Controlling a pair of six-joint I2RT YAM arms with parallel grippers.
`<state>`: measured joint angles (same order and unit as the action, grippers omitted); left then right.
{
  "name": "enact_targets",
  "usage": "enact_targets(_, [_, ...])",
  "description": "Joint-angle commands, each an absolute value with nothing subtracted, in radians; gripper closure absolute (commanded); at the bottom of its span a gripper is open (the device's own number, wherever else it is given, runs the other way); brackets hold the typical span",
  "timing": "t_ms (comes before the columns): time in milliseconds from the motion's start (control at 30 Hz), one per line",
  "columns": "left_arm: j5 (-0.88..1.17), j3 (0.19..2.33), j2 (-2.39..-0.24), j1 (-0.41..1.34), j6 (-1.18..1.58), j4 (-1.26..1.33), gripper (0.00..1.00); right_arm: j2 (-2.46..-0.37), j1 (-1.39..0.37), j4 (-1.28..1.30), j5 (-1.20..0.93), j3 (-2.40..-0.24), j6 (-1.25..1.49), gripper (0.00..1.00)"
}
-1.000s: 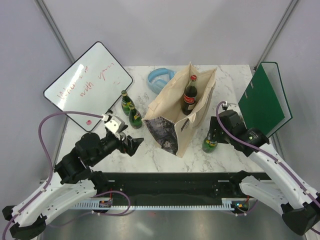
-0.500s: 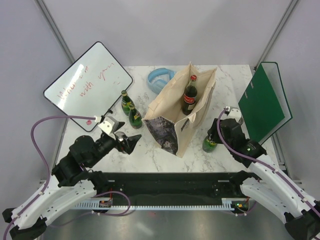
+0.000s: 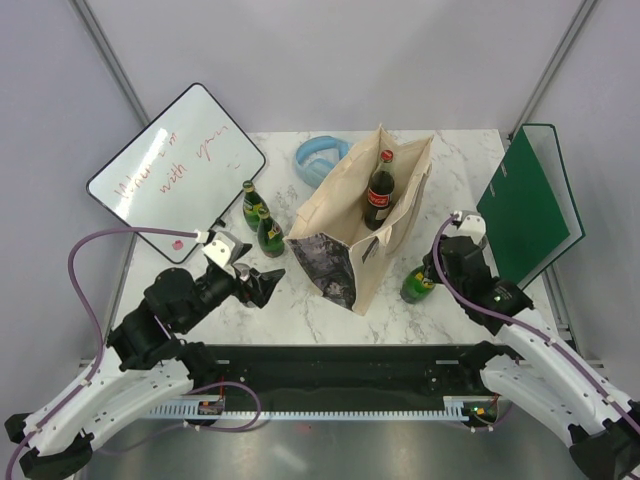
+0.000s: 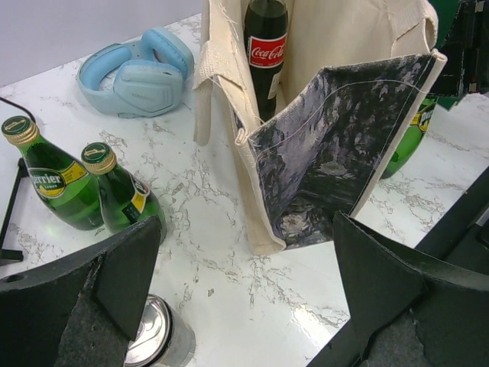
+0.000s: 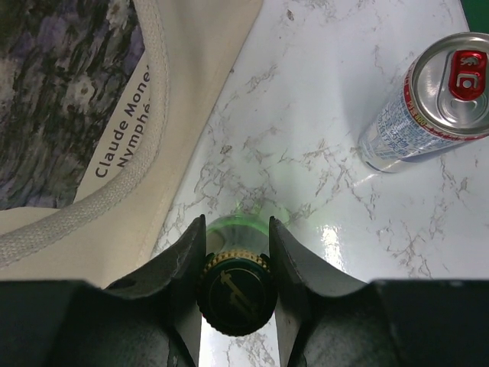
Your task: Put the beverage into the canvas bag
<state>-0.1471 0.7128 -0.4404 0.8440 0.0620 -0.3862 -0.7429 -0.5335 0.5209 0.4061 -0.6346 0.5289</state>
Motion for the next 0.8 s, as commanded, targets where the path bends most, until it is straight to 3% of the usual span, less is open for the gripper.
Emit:
enact_targets(0, [-0.143,0.712,-0.445,0.845,0.031,-0.347,0.0,-0.761,-0.534,0.503,0.454,-0.736,0.493,1.0])
enact_targets(467, [-0.135,0.713,-0.446,0.847,0.035,-0.347,0.0,-0.974,-0.534,0.745,0.58,-1.305,0.281,1.0])
enact_targets(767, [-0.127,0.715,-0.449,0.845,0.038,-0.347,0.0,-1.132,-0.534,0.762,0.661,-1.702,0.127,1.0])
